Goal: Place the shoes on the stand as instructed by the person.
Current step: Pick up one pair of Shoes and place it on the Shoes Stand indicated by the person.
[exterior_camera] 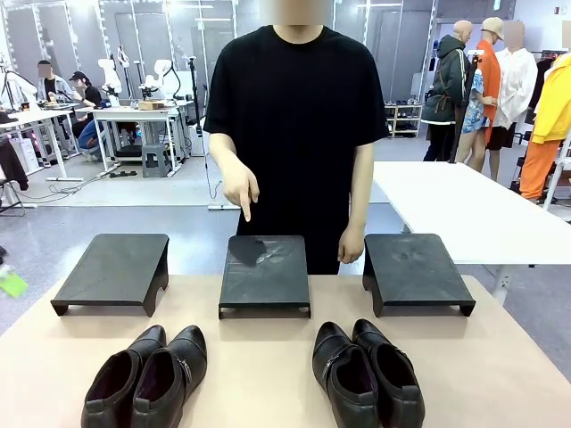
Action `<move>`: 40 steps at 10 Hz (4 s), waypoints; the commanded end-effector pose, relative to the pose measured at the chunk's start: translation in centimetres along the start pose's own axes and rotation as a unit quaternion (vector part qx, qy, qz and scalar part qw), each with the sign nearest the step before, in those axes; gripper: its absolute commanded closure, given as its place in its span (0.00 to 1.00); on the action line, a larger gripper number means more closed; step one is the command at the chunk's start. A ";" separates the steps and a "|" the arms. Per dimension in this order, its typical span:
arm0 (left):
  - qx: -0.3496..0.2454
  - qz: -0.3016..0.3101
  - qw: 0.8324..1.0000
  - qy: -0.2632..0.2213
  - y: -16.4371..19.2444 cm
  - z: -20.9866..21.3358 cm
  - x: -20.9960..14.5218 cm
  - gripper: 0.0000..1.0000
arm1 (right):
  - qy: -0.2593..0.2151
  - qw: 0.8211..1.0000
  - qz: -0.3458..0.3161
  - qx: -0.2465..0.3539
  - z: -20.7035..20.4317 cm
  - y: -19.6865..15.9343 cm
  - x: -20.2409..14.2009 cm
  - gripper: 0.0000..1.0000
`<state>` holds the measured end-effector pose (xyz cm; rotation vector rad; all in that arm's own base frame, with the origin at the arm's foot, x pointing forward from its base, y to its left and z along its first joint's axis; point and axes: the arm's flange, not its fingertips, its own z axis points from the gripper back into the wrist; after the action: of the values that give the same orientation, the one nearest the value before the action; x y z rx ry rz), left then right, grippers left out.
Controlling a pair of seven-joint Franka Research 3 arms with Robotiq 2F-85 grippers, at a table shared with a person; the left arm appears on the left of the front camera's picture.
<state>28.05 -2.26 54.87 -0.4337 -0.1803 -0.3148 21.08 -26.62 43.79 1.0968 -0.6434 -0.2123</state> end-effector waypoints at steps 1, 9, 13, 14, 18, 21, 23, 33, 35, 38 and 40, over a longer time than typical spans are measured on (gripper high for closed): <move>0.050 0.015 0.998 0.037 -2.8 -2.8 -0.2 0.00 | -0.005 1.000 0.012 0.008 0.1 0.0 0.1 0.00; 0.164 0.079 0.982 0.047 -9.1 -15.9 1.1 0.00 | -0.005 1.000 0.012 0.008 0.1 0.0 0.1 0.00; 0.164 0.103 0.981 0.031 -6.0 -20.5 0.9 0.00 | -0.005 1.000 0.012 0.008 0.1 0.0 0.1 0.00; 0.168 0.105 0.980 0.031 -5.5 -21.6 1.2 0.00 | -0.005 1.000 0.012 0.008 0.1 0.0 0.1 0.00; 0.179 0.127 0.975 0.042 -3.6 -24.5 0.6 0.00 | -0.005 1.000 0.012 0.008 0.1 0.0 0.1 0.00; 0.182 0.148 0.971 0.040 -2.3 -26.1 0.0 0.00 | -0.005 1.000 0.012 0.008 0.1 0.0 0.1 0.00; 0.183 0.146 0.971 0.043 -2.0 -26.9 -0.2 0.00 | -0.005 1.000 0.012 0.008 0.1 0.0 0.1 0.00; 0.196 0.122 0.970 0.075 -1.5 -27.5 -0.9 1.00 | -0.005 1.000 0.012 0.008 0.1 0.0 0.1 0.00; 0.208 0.123 0.968 0.073 -1.9 -27.1 -0.5 1.00 | -0.005 1.000 0.012 0.008 0.1 0.0 0.1 0.00; 0.236 0.106 0.965 0.048 -5.0 -22.2 2.5 1.00 | -0.005 1.000 0.012 0.008 0.1 0.0 0.1 0.00; 0.222 0.095 0.970 0.016 -7.2 -19.1 4.2 1.00 | -0.005 1.000 0.012 0.008 0.1 0.0 0.1 0.00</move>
<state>34.28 -18.61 40.15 -0.0045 -0.1270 -0.1002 21.09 -26.64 43.69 1.0967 -0.6437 -0.2104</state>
